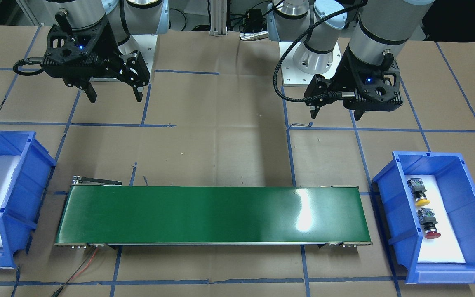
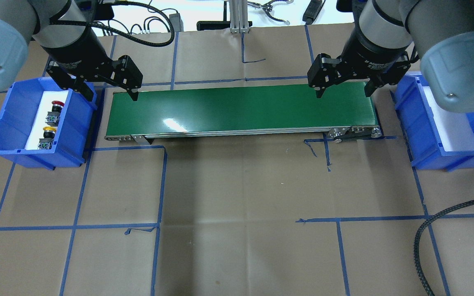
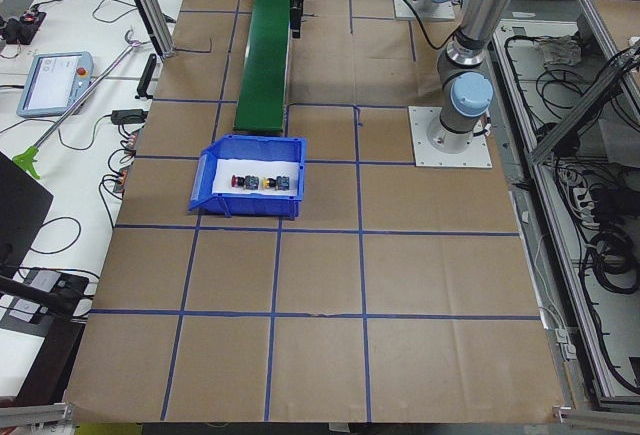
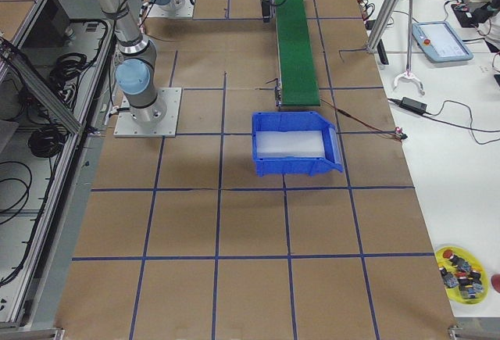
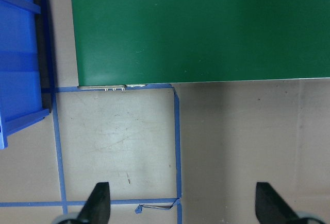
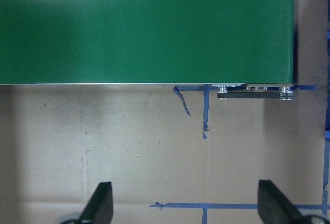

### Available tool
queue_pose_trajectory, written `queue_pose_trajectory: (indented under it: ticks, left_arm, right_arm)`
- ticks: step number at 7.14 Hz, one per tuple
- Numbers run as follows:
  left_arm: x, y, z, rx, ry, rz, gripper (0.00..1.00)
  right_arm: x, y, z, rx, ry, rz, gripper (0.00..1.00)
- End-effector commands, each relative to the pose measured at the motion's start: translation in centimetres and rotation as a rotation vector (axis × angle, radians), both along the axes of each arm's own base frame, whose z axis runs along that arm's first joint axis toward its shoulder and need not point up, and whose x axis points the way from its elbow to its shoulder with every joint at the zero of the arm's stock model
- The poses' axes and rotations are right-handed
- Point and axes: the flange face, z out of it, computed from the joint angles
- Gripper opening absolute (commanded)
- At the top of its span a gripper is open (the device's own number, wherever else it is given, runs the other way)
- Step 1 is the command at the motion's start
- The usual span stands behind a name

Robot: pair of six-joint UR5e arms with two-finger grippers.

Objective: Transport two buttons from left to right
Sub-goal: 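Move the left gripper from above the conveyor toward the blue bin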

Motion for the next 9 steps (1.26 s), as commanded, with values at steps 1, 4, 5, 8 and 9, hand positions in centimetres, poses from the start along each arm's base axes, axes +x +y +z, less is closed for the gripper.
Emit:
queue_pose_trajectory:
  ticks: [1,4,5,8,9]
  left_arm:
    - [0.0,0.0,0.0,0.0,0.0,0.0,1.0]
    - [0.1,0.0,0.0,-0.002,-0.001,0.002,1.0]
    - [0.1,0.0,0.0,-0.002,0.0,0.002,1.0]
    - [2.5,-0.9,-0.3,-0.001,-0.009,0.017,1.0]
    - [6.7,-1.8,-0.5,0.004,0.0,0.035,1.0]
  right_arm:
    - [0.0,0.0,0.0,-0.002,0.0,0.0,1.0]
    - [0.0,0.0,0.0,-0.002,0.0,0.0,1.0]
    - [-0.1,0.0,0.0,-0.002,0.001,-0.002,1.0]
    - [-0.2,-0.2,0.0,-0.003,0.003,-0.003,1.0]
    - [-0.2,-0.2,-0.1,-0.002,0.003,-0.002,1.0]
